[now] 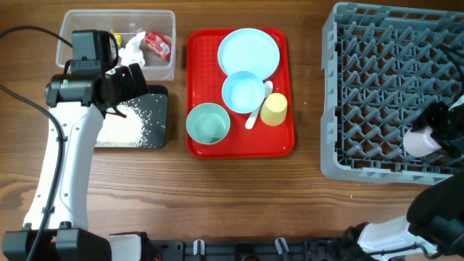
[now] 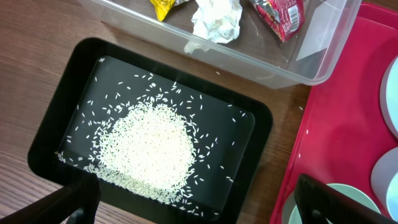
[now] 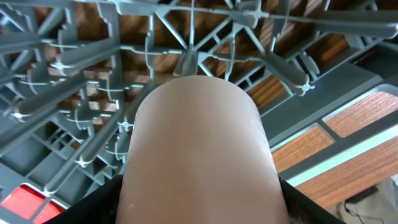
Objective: Sort waste into correct bins and load items into the dishwasher rack
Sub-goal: 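Grasp the pink cup with the right gripper and place it in the rack, then grasp the yellow cup on the red tray with the right gripper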
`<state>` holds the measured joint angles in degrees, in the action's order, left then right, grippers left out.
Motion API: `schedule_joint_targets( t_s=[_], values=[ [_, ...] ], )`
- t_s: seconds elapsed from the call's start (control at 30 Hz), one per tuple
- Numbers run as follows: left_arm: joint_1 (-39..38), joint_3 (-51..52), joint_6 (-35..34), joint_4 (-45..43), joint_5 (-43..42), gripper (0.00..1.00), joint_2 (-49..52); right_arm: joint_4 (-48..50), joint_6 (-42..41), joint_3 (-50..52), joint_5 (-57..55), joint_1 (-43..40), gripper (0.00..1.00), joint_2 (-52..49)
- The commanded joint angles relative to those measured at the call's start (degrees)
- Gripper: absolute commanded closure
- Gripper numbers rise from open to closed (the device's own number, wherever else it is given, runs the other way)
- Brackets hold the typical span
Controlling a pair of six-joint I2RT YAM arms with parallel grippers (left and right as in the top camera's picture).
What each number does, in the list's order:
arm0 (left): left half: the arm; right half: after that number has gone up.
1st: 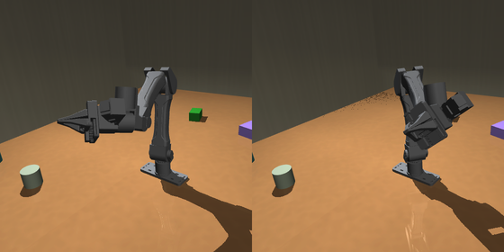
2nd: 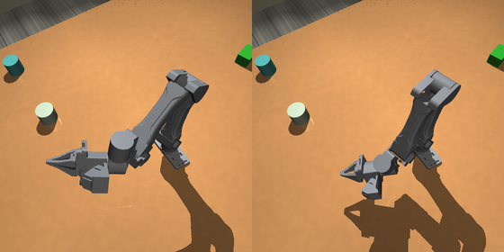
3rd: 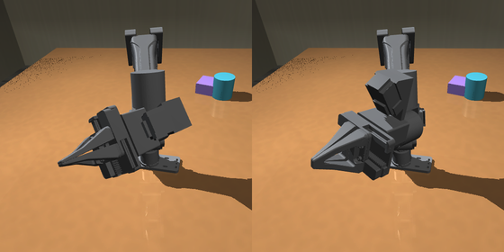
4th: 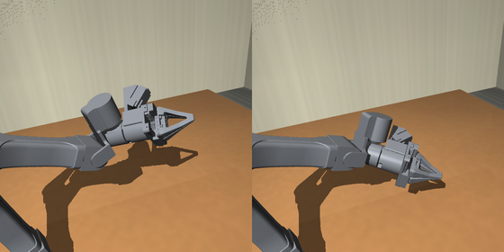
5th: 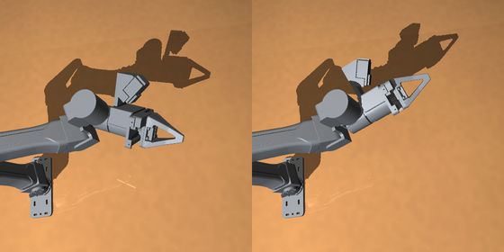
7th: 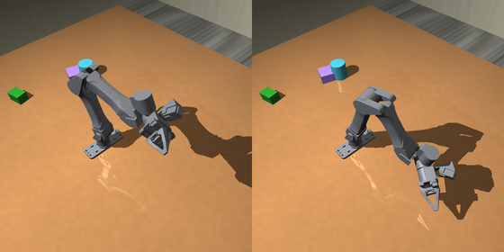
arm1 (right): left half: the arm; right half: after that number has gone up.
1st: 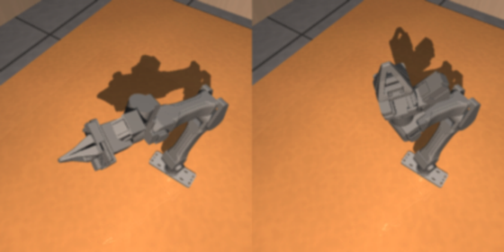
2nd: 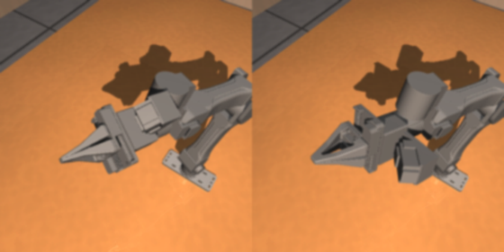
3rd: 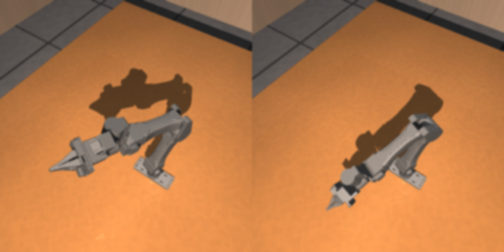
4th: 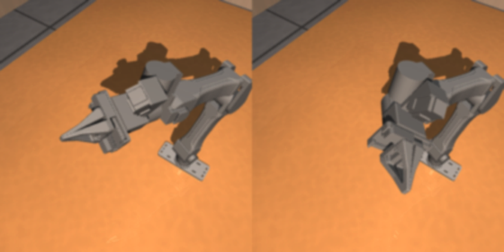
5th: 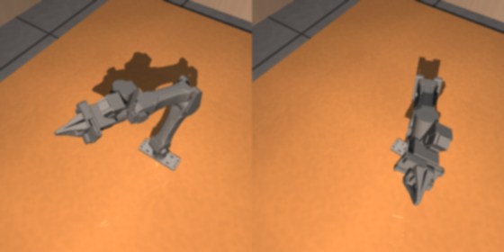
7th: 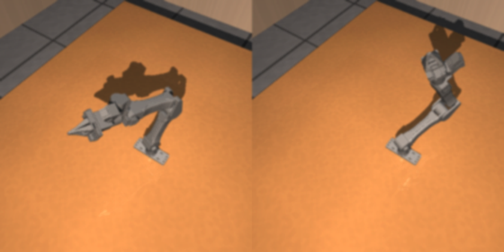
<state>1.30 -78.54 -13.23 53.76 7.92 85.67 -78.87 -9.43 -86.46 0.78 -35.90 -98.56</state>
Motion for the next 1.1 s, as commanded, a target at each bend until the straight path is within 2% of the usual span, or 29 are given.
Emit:
schedule_joint_targets(
  t_s=[0.0,0.17,0.2,0.23,0.27,0.3,0.43,0.57,0.67,0.77,0.87,0.97,1.07],
  values=[
    [0.37,-0.42,-0.96,-0.09,0.94,0.00,-0.39,-0.22,-1.55,1.11,-2.54,-0.57,0.67,-1.42],
    [0.37,-0.42,-0.94,-0.09,0.94,0.00,-0.39,0.26,-4.33,4.42,-5.73,-0.57,0.67,-1.42],
    [0.37,-0.42,-0.96,-0.09,0.94,0.00,-0.39,0.28,-4.33,4.70,-5.73,-0.57,0.50,-1.42],
    [0.37,-0.42,-0.96,-0.09,0.94,0.00,-0.39,0.26,-4.31,4.70,-5.73,-0.57,0.22,-1.42],
    [0.37,-0.42,-0.96,-0.09,0.94,0.00,-0.39,0.24,-4.31,4.70,-5.73,-0.57,0.03,-1.42],
    [0.37,-0.42,-0.96,-0.09,0.94,0.00,-0.39,0.22,-4.31,4.70,-5.73,-0.57,0.01,-1.42],
    [0.37,-0.42,-0.96,-0.11,0.94,0.00,-0.39,1.16,-4.20,4.68,-4.46,-0.57,0.01,-1.40],
    [0.37,-0.42,-0.96,-0.09,0.94,0.00,-0.39,1.46,-1.90,4.00,-0.46,-0.42,0.09,-0.20],
    [0.37,-0.42,-0.94,-0.09,0.94,0.00,-0.39,0.22,0.94,-1.75,3.13,2.69,0.08,4.39],
    [0.37,-0.42,-0.94,-0.09,0.94,0.00,-0.39,-3.30,1.90,-9.33,3.69,13.81,0.06,8.48],
    [0.37,-0.42,-0.96,-0.09,0.94,0.00,-0.39,-1.22,-3.98,-12.22,2.62,33.99,0.01,7.45],
    [0.37,-0.42,-0.96,-0.09,0.94,0.00,-0.39,5.38,-8.57,-12.22,1.53,48.74,0.00,-0.76],
    [0.37,-0.42,-0.96,-0.09,0.94,0.00,-0.39,9.75,-8.81,-12.22,1.38,54.21,0.02,-11.56]
  ],
)
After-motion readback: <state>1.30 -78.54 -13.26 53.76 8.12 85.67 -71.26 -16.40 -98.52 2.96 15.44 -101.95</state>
